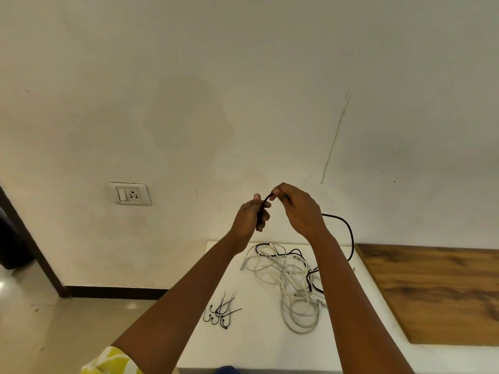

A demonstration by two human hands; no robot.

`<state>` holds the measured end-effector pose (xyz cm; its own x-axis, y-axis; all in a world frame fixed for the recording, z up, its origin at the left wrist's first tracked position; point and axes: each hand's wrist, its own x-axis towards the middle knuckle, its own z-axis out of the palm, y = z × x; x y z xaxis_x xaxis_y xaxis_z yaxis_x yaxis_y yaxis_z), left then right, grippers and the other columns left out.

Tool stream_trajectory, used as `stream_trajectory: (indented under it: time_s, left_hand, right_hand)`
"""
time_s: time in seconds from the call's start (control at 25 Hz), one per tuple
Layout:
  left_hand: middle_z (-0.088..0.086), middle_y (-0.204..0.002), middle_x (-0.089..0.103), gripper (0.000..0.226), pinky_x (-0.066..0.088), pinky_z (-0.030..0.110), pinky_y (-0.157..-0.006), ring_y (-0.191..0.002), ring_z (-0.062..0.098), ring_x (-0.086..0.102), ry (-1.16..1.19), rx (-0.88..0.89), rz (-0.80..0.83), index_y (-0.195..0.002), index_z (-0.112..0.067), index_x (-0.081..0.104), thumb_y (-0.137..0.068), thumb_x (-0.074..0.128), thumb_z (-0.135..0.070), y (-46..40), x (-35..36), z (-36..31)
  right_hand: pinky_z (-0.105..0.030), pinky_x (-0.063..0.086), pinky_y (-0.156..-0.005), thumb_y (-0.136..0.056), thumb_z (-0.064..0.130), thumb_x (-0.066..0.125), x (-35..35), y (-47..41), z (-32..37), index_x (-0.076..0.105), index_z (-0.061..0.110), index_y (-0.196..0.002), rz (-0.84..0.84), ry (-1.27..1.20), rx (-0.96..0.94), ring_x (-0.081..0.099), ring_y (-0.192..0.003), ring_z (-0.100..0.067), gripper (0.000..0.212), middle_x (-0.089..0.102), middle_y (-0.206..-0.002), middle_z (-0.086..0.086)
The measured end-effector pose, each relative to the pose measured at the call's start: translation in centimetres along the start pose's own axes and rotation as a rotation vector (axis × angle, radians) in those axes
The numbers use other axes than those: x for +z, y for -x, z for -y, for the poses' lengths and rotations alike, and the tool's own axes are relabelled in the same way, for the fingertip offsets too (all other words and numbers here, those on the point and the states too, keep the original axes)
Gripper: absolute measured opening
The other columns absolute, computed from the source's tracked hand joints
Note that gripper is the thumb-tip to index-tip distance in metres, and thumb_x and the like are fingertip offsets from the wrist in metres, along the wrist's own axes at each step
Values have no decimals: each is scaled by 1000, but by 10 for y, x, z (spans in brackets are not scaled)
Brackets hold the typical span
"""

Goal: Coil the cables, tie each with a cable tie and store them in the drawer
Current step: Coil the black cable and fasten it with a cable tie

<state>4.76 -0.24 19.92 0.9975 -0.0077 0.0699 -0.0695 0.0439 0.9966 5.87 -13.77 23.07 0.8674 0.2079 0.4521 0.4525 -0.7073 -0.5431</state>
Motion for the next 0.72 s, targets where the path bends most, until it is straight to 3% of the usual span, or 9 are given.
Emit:
stream_trajectory:
  time_s: [0.12,0.24,0.36,0.44,0.56,0.72]
  left_hand:
    - [-7,-48,37,49,29,23,-48,-40,10,30,188,-124,123,-81,-13,56,-102,25,-45,5,5,-2]
    - [-7,-47,30,50,22,22,-45,-37,7,22,423,-250,298,-75,-15,51,-100,25,-49,9,7,-6]
    - [-8,-45,29,43,21,20,-43,-34,6,22,650,-277,378,-71,-16,47,-100,29,-43,13,8,-12]
    - [-7,-45,30,41,25,20,-41,-36,7,20,828,-244,413,-70,-17,48,-101,30,-36,14,7,-19]
    - [-7,-46,32,41,27,19,-40,-36,8,22,1011,-159,400,-70,-17,47,-102,27,-32,10,3,-32]
    - [-8,-49,37,38,35,19,-45,-38,7,33,1023,31,215,-73,-18,45,-103,25,-32,-3,-14,-51]
  right_hand:
    - [-19,35,-62,-99,36,39,-2,-7,-2,61,26,-94,-10,19,2,53,-79,-8,25,64,-94,16]
    - [-23,39,-63,-95,39,47,-2,-13,-6,60,29,-90,4,-72,48,55,-78,-11,18,65,-86,12]
    - [-31,43,-71,-95,33,49,3,-13,-10,60,26,-88,45,-218,80,56,-78,-17,15,67,-86,2]
    - [-28,42,-71,-97,23,46,9,-9,-12,61,18,-88,54,-310,89,55,-74,-18,18,66,-84,-5]
    - [-17,32,-56,-99,11,40,17,-1,-11,53,20,-75,79,-371,93,45,-52,1,29,51,-62,6]
    - [-8,33,-51,-100,13,40,24,8,-14,64,16,-87,129,-366,120,45,-48,6,28,48,-65,12]
